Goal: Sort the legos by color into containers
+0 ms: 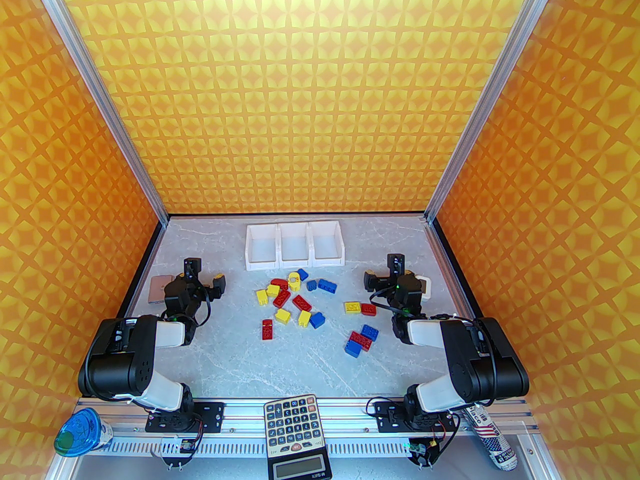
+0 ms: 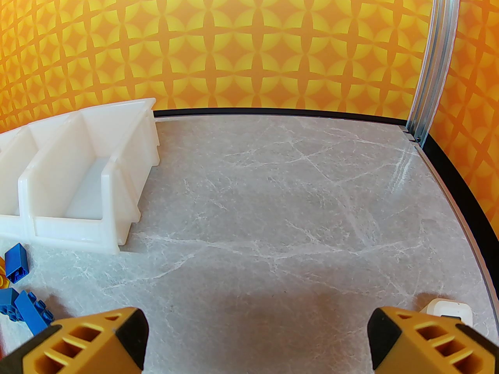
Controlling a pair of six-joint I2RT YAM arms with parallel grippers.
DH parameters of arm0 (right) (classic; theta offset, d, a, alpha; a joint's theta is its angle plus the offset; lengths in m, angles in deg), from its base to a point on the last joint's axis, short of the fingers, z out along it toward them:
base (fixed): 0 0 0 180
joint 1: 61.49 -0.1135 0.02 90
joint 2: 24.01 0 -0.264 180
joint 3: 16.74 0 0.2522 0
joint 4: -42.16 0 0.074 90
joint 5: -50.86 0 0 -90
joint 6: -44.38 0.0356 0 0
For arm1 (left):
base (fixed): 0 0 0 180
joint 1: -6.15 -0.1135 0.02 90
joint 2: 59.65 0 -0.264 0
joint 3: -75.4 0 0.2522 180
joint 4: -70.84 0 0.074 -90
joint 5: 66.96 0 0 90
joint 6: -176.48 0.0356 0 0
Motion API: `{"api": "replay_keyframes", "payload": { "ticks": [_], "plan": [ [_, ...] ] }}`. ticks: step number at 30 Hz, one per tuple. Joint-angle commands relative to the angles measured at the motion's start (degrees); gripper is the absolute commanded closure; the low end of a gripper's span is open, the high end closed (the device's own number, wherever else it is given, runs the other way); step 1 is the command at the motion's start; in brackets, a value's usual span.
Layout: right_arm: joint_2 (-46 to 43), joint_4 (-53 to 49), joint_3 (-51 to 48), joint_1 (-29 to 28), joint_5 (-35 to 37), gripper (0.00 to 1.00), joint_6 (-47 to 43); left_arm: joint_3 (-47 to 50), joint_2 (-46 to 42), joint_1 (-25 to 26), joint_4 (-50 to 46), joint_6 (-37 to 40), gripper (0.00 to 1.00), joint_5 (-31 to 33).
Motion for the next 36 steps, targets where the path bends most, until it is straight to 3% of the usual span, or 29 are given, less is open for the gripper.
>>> {"api": "replay_keyframes", "payload": {
  "ticks": [1, 6, 11, 16, 22, 26, 30, 36],
  "plan": [
    [0.28, 1.40, -0.11, 0.06, -0.59, 0.02, -0.32, -0.60, 0.24, -0.60, 0.15, 0.29, 0.01, -0.14],
    [-0.37, 0.70, 0.43, 0.06, -0.20, 0.01, -0.44, -1.57, -0.65, -0.45, -2.13, 0.52, 0.01, 0.19],
    [-9.92, -14.42, 4.12, 0.06, 1.42, 0.02, 0.07, -9.38, -10.39, 0.70, -22.84, 0.61, 0.01, 2.48],
    [-18.97, -39.91, 14.75, -0.07, 4.60, 0.01, 5.11, -15.33, -23.67, 1.82, -34.32, -6.35, 0.01, 2.93],
    [-27.81, -55.48, 23.09, -0.73, 5.07, 0.02, 9.02, -24.92, -34.16, 7.83, -44.31, -12.71, 0.01, 5.31],
    [-26.51, -68.15, 30.91, -1.42, -3.23, 0.02, 9.41, -35.92, -32.41, 15.02, -59.38, -13.73, 0.01, 5.58],
    [-24.50, -72.02, 33.23, -5.52, -5.31, 0.01, 9.64, -41.87, -29.69, 24.36, -68.55, -11.54, 0.01, 12.45],
    [-18.98, -75.29, 34.82, -9.27, -11.22, 0.06, 7.80, -49.67, -23.43, 26.17, -80.40, -15.16, 0.01, 12.44]
  ]
}}
